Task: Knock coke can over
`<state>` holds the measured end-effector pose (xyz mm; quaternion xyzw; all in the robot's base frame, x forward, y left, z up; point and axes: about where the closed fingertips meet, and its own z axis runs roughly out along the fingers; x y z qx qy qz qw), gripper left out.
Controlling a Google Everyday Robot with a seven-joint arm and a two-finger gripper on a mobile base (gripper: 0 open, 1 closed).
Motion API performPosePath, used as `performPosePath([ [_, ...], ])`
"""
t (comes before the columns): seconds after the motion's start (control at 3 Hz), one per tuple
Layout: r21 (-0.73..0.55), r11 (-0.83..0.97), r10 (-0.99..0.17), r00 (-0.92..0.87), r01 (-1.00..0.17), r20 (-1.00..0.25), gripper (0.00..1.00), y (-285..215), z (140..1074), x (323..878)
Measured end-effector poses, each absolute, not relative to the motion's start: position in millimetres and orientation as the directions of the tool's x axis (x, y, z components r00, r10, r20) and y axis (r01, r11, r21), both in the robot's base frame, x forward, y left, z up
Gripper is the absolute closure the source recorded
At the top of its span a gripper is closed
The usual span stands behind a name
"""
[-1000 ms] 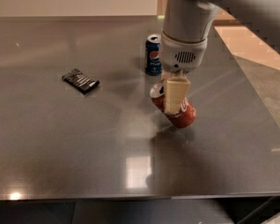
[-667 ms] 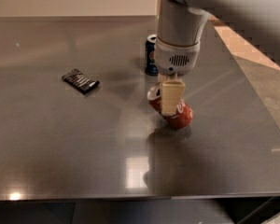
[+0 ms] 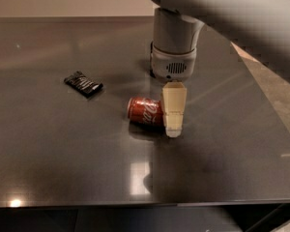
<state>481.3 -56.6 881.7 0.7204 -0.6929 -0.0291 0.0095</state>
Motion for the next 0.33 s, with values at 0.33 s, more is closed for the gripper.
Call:
performPosePath([
  [0.33,0.054,-0.04,-0.999,0.038,-0.998,-0.029,0.0,-56.6,881.7,481.3],
])
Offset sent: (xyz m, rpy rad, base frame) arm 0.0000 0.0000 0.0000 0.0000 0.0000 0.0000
